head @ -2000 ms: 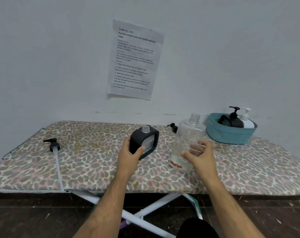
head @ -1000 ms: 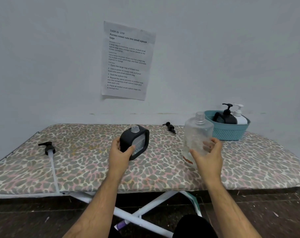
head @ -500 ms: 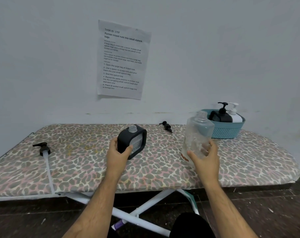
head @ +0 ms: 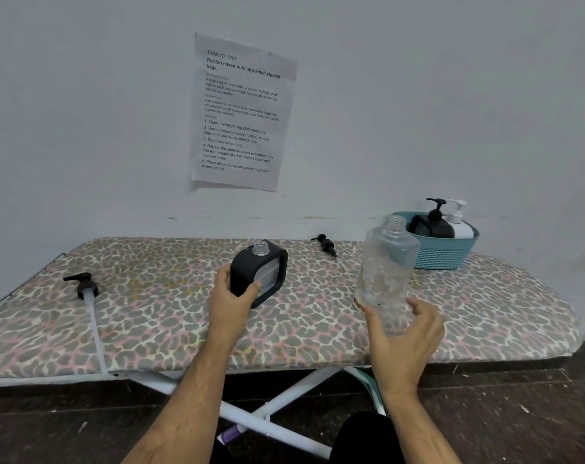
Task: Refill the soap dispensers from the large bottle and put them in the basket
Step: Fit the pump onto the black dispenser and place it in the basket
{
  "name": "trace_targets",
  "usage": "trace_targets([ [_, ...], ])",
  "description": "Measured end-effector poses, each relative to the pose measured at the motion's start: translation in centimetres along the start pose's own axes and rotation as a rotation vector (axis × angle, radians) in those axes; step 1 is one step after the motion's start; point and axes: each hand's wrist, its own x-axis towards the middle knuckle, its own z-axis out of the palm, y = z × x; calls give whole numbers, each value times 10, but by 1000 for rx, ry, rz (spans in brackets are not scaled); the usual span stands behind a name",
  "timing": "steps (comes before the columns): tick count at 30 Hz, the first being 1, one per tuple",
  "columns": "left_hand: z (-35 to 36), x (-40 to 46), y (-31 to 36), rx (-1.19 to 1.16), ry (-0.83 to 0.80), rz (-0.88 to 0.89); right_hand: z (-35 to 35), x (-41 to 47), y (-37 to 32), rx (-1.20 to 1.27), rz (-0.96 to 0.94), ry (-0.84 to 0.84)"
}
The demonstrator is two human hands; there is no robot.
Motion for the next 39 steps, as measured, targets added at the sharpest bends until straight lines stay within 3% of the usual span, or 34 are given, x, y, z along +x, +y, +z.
trace_targets([
  [6, 0, -1, 1, -13, -7, -1, 17, -14, -24, 122, -241, -150],
  [15, 0, -4, 6, -24, -16, 2, 63, -10, -47, 143, -212, -394],
  [20, 1, -4, 6, -23, -12, 17, 101, 10, -51, 14, -160, -516],
  [32, 1, -3, 5, -36, -14, 20, 203, 97, -39, -467, -98, -593],
  [39, 1, 0, -1, -34, -18, 11, 232, 128, -23, -638, 58, -676],
])
